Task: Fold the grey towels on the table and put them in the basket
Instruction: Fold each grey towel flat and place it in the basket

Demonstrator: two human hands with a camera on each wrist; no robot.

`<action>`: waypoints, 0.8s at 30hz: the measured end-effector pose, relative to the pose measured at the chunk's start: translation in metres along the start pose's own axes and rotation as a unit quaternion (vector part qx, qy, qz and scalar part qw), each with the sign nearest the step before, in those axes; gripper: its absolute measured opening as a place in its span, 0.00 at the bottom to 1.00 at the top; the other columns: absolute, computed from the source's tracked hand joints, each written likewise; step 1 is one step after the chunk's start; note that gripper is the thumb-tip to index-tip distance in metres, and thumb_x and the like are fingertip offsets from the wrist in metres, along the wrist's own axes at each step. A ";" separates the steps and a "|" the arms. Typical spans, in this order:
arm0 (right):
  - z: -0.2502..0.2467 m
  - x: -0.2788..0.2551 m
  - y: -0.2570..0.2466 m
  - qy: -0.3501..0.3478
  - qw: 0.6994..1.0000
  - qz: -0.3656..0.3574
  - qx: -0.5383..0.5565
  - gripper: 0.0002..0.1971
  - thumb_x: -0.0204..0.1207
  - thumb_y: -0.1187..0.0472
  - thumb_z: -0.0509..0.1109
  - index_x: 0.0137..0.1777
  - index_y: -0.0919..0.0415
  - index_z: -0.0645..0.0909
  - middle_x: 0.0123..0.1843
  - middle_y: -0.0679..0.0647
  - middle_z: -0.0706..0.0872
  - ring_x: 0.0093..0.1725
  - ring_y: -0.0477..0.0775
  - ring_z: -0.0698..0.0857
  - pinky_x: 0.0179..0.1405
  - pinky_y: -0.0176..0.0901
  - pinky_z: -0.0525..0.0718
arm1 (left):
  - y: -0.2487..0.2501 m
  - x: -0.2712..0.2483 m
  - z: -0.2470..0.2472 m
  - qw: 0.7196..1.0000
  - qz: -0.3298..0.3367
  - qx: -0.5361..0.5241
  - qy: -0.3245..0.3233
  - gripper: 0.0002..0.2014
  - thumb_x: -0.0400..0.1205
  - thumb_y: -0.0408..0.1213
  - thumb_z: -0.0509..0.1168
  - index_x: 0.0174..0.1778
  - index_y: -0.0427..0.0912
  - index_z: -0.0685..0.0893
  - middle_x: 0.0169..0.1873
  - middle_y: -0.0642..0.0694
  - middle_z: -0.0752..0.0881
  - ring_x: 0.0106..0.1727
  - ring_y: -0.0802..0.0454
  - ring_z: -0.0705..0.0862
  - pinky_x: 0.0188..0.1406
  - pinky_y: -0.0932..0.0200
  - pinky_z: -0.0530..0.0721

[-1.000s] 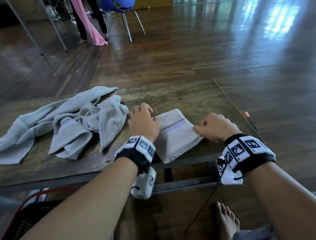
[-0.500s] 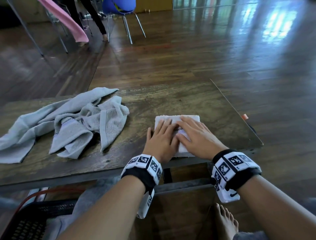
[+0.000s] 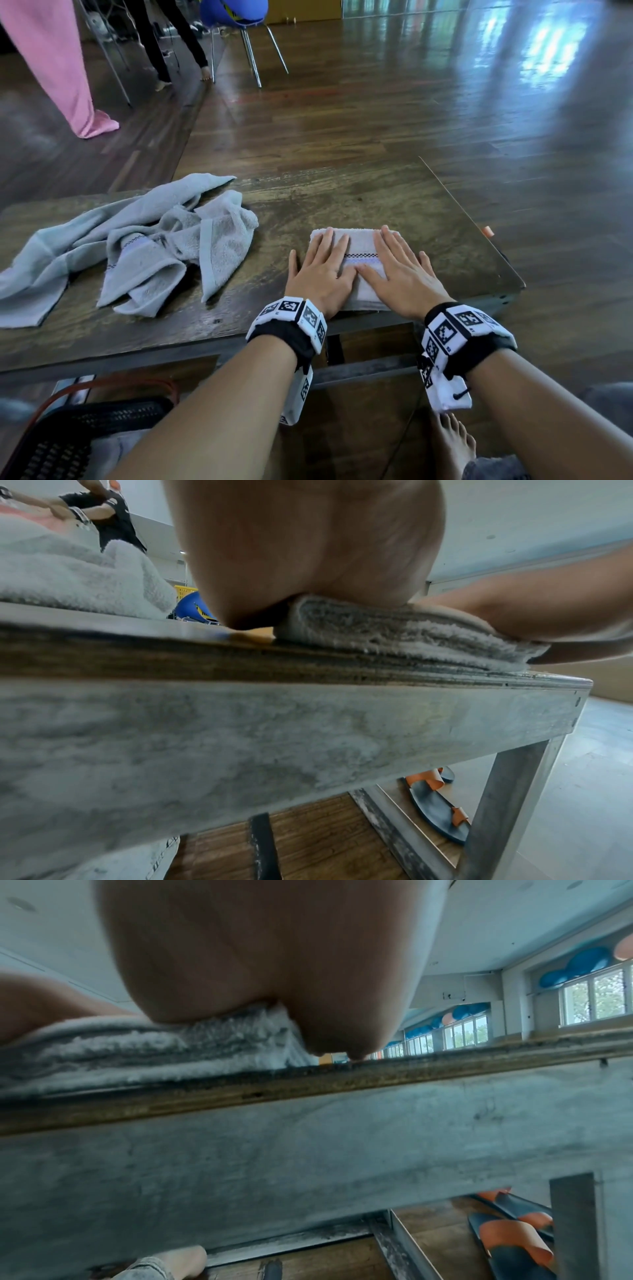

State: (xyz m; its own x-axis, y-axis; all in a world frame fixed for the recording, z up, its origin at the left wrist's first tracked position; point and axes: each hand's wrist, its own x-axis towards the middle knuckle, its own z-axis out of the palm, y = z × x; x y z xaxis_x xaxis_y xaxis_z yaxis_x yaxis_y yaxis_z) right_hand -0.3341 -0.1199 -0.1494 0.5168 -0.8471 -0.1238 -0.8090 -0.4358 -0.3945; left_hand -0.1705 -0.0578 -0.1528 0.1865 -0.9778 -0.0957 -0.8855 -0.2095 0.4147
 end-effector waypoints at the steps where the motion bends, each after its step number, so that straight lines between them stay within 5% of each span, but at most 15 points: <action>1: 0.001 -0.001 0.000 0.004 1.000 0.006 0.004 0.41 0.83 0.30 0.45 0.89 0.48 0.37 0.90 0.40 0.35 0.87 0.40 0.33 0.87 0.59 0.38 | 0.001 -0.001 0.000 1.000 -0.006 0.001 0.002 0.30 0.86 0.57 0.41 0.86 0.63 0.42 0.85 0.62 0.36 0.84 0.63 0.31 0.83 0.41 0.30; 7: 0.005 -0.004 -0.002 0.015 0.999 0.034 0.021 0.43 0.83 0.31 0.47 0.90 0.51 0.36 0.90 0.42 0.34 0.89 0.45 0.37 0.87 0.56 0.38 | 0.004 -0.005 -0.001 0.998 -0.058 -0.014 0.007 0.31 0.87 0.57 0.41 0.85 0.62 0.38 0.85 0.64 0.36 0.87 0.51 0.35 0.83 0.42 0.31; 19: 0.015 -0.016 0.000 0.026 0.999 0.035 0.023 0.43 0.83 0.32 0.45 0.89 0.51 0.32 0.90 0.45 0.32 0.89 0.48 0.36 0.87 0.52 0.37 | -0.012 -0.014 0.000 0.996 -0.086 -0.033 -0.005 0.35 0.84 0.66 0.38 0.85 0.62 0.33 0.87 0.56 0.38 0.87 0.56 0.36 0.84 0.48 0.32; 24: 0.010 -0.023 -0.006 0.043 0.997 0.037 0.044 0.45 0.83 0.32 0.50 0.88 0.52 0.31 0.88 0.48 0.25 0.89 0.54 0.37 0.88 0.57 0.42 | -0.012 -0.016 0.004 0.992 -0.114 -0.051 0.033 0.45 0.81 0.70 0.43 0.87 0.48 0.38 0.88 0.52 0.41 0.87 0.56 0.39 0.85 0.50 0.34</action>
State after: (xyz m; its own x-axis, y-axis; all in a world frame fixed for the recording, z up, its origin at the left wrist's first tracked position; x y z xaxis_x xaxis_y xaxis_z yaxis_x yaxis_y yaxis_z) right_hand -0.3388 -0.0944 -0.1536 0.4274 -0.9006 -0.0786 -0.8147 -0.3461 -0.4652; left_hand -0.1648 -0.0393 -0.1597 0.4080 -0.9021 -0.1403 -0.7692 -0.4224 0.4795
